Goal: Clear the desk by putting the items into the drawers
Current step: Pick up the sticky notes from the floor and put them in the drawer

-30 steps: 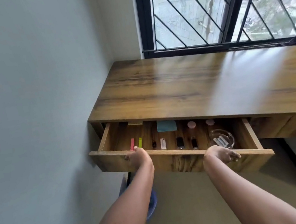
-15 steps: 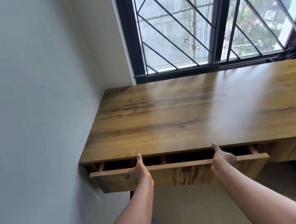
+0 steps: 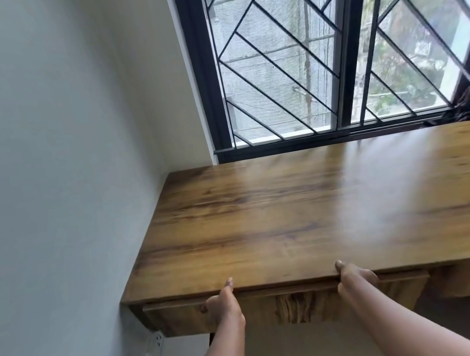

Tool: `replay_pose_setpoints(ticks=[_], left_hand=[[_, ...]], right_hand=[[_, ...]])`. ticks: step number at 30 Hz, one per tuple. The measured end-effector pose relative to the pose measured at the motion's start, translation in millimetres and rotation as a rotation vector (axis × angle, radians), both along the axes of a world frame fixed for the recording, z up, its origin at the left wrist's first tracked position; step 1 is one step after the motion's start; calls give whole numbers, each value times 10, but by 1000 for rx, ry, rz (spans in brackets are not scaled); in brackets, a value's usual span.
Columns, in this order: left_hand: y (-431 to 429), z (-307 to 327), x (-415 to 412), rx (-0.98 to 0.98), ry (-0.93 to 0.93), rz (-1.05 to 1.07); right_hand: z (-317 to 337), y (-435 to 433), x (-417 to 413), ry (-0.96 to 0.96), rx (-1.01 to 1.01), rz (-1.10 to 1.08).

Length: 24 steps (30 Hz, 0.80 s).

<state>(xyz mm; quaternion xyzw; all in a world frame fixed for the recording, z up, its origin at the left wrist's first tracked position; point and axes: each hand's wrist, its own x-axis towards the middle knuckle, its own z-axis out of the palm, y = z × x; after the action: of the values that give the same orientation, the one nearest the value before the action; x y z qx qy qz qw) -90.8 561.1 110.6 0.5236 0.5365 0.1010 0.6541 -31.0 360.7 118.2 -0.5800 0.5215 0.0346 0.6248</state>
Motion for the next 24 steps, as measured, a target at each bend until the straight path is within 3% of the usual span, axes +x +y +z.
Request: replay_pose_setpoints(ticks=[7,11,15,20,24], left_hand=[[39,8,59,-8,29,-60],[-56,8,115,47,69,-38],[-376,-179,289,115,150,-56],[-1248,-119,373,297,236,-287],[-1951,111,362,573,430,-540]], right_hand=[[-108,-72,11,30,-74,154],[-215,-149,88,90,-143,342],[-20,-303,-3,114,-339,616],[34,-693,-102,77,-485,1074],[87,-1121,-57,9,-653,1177]])
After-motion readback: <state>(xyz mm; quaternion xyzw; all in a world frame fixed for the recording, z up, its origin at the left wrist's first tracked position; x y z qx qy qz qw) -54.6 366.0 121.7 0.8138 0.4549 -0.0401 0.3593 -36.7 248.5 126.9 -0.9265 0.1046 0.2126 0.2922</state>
